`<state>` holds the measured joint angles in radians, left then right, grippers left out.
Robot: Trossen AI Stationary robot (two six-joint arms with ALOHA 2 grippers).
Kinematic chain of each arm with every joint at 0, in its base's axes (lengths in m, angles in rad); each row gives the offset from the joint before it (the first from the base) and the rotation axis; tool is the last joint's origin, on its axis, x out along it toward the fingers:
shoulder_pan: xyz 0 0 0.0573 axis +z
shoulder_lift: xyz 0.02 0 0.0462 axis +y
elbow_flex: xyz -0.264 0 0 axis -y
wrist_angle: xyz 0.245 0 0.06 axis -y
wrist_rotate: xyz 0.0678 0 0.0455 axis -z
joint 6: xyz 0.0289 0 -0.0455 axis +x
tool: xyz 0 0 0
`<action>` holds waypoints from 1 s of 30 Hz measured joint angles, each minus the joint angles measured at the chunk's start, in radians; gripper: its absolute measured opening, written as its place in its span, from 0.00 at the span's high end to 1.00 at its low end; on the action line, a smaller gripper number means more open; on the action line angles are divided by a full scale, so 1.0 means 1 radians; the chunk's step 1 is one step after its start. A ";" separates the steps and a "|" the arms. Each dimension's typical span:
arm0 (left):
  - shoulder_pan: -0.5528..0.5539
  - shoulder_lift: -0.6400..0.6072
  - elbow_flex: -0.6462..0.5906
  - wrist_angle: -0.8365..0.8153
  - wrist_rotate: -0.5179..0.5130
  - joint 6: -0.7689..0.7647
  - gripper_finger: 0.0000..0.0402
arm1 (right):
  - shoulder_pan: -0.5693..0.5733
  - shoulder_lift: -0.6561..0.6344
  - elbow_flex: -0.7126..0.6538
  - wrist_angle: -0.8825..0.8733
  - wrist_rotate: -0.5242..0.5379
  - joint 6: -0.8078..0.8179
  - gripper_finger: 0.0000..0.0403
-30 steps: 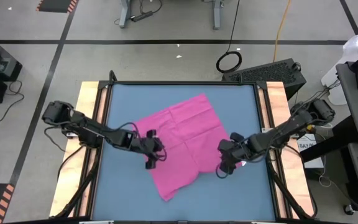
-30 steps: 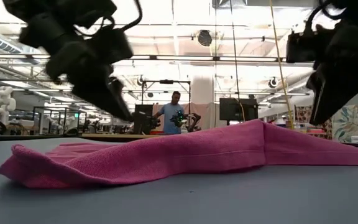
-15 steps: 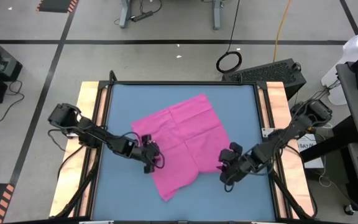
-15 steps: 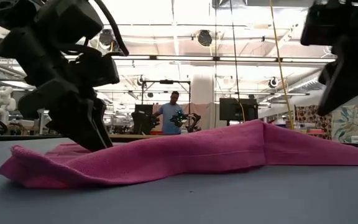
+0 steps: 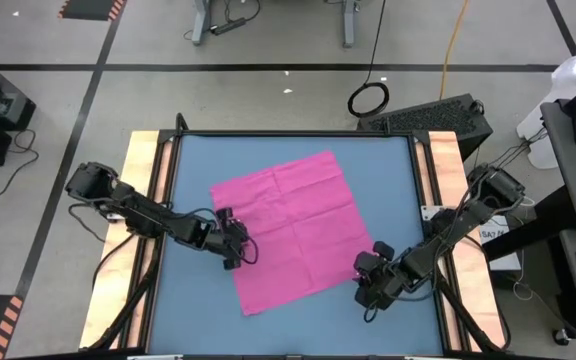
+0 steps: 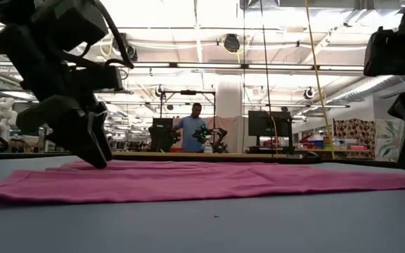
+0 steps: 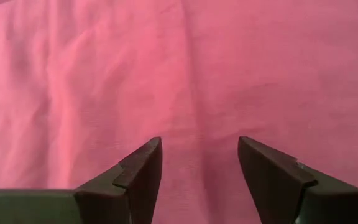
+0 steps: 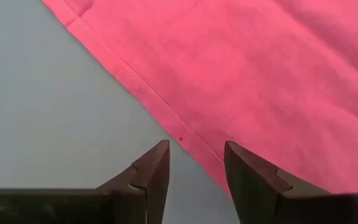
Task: Roll towel into tight, uniform cylinder
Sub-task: Fold the pink towel
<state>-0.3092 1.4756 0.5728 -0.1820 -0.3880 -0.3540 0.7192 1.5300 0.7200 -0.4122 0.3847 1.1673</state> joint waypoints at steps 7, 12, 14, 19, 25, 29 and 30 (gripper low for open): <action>-0.001 -0.040 0.001 0.034 -0.004 0.001 0.46 | 0.002 0.003 0.000 0.051 0.006 -0.023 0.64; -0.001 -0.048 0.003 0.069 0.003 0.003 0.46 | -0.006 0.003 0.000 0.100 0.010 -0.028 0.64; -0.001 -0.049 0.003 0.067 0.003 0.003 0.46 | -0.012 0.003 0.000 0.128 0.019 -0.042 0.64; -0.002 -0.050 0.012 0.071 0.001 0.003 0.46 | -0.034 0.003 0.000 0.189 0.042 -0.103 0.64; -0.002 -0.050 0.016 0.122 -0.007 0.045 0.46 | -0.077 0.003 0.000 0.228 0.043 -0.163 0.64; -0.002 -0.050 0.016 0.173 -0.007 0.074 0.46 | -0.108 0.003 0.000 0.229 0.043 -0.187 0.64; -0.002 -0.051 0.016 0.180 -0.007 0.079 0.46 | -0.114 0.003 0.000 0.229 0.043 -0.193 0.64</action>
<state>-0.3107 1.4250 0.5892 -0.0018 -0.3950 -0.2752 0.6056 1.5333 0.7200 -0.1833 0.4274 0.9742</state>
